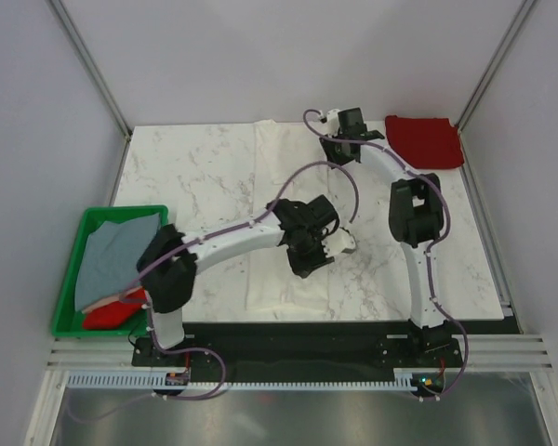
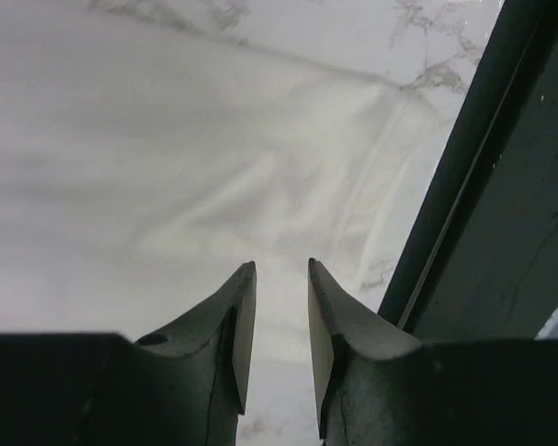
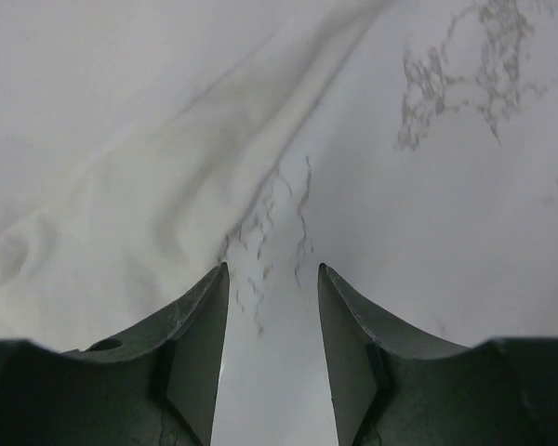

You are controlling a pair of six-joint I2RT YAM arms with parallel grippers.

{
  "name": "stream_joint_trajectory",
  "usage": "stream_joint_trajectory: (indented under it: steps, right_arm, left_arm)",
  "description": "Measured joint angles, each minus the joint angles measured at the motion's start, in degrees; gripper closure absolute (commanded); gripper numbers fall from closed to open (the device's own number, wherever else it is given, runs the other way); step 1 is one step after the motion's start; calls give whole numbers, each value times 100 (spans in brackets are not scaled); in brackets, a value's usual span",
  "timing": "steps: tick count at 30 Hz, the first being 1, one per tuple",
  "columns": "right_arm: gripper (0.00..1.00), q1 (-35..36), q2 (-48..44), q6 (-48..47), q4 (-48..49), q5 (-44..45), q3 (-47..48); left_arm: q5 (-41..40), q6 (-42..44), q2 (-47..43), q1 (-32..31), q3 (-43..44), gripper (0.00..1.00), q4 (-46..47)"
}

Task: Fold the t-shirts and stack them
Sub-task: Fold the tshirt

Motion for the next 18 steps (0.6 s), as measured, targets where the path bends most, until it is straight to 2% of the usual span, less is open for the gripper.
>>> stream_joint_trajectory:
  steps: [3, 5, 7, 10, 12, 14, 16, 18]
  right_arm:
    - [49, -133, -997, 369, -118, -109, -946]
    - [49, -256, -1908, 699, -155, -365, -1731]
    - [49, -352, -2618, 979, -175, -671, -2361]
    - [49, -400, -3681, 1615, -138, -1290, -3617]
    - [49, -367, -4098, 2083, 15, -1720, -4435]
    - [49, -328, -4441, 2686, 109, -2205, -5495]
    - [49, -262, -4618, 3246, 234, -2583, -6507]
    - [49, -177, -4640, 3630, 192, -2804, -7243]
  left_arm:
    - [-704, -533, -1419, 212, -566, 49, 192]
    - [-748, -1045, -2214, 754, -800, 51, 313]
    - [-645, -1620, -2664, 1661, -962, 54, 409]
    - [-352, -2592, -2800, 3115, -1427, 59, 671]
    - [-107, -3252, -2787, 3840, -2017, 57, 776]
    - [109, -3834, -2811, 4242, -2710, 52, 841]
    - [282, -4207, -2841, 4323, -3274, 45, 927]
    - [494, -4544, -2929, 4282, -3779, 43, 1001]
